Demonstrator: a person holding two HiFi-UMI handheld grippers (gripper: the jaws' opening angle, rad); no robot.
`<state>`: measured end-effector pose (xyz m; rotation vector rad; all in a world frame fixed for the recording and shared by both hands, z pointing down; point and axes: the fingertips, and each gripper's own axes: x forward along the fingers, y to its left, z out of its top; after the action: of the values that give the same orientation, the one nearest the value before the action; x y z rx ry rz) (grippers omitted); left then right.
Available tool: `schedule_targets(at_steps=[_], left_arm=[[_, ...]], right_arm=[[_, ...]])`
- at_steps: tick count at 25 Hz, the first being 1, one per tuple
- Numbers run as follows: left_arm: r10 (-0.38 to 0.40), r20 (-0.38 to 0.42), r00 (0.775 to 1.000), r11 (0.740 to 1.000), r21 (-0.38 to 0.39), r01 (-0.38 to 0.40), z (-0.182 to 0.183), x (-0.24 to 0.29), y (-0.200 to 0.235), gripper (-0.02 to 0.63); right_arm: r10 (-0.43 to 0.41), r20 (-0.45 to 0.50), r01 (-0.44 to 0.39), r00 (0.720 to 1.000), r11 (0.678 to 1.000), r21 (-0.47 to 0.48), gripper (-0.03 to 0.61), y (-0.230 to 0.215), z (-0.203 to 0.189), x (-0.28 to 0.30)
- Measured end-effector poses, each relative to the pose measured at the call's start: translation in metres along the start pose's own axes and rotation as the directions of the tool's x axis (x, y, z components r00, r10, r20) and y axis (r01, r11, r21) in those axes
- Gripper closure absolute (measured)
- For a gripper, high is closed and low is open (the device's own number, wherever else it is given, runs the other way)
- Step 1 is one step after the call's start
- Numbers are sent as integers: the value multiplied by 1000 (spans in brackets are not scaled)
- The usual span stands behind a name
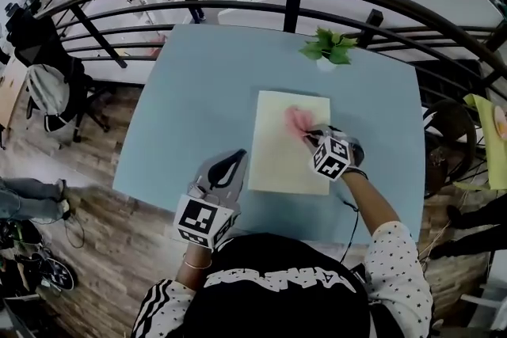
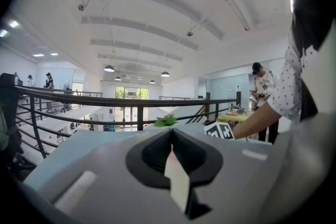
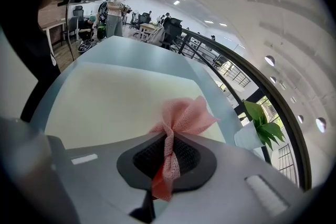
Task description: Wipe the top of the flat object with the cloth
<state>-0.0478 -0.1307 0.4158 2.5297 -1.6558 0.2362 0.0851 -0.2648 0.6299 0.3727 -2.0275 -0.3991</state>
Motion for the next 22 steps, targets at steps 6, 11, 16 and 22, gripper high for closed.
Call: schedule_targets(at_steps=[6, 11, 16, 22], left_arm=[[-48, 10, 999, 999, 6, 48, 3, 9, -7, 614], [-76, 1, 997, 997, 2, 76, 1, 12, -10, 614], [-107, 2, 994, 994, 5, 107, 2, 18, -16, 614], [-135, 15, 991, 991, 5, 135, 8, 24, -17, 614]], right_arm=[[16, -6, -16, 1000, 1000, -19, 572, 18, 1, -9], [38, -7, -38, 999, 999, -5, 572, 35, 2, -18], [55, 2, -55, 998, 998, -6, 572, 50, 1, -26], [75, -28, -77, 997, 993, -92, 572, 68, 5, -35]])
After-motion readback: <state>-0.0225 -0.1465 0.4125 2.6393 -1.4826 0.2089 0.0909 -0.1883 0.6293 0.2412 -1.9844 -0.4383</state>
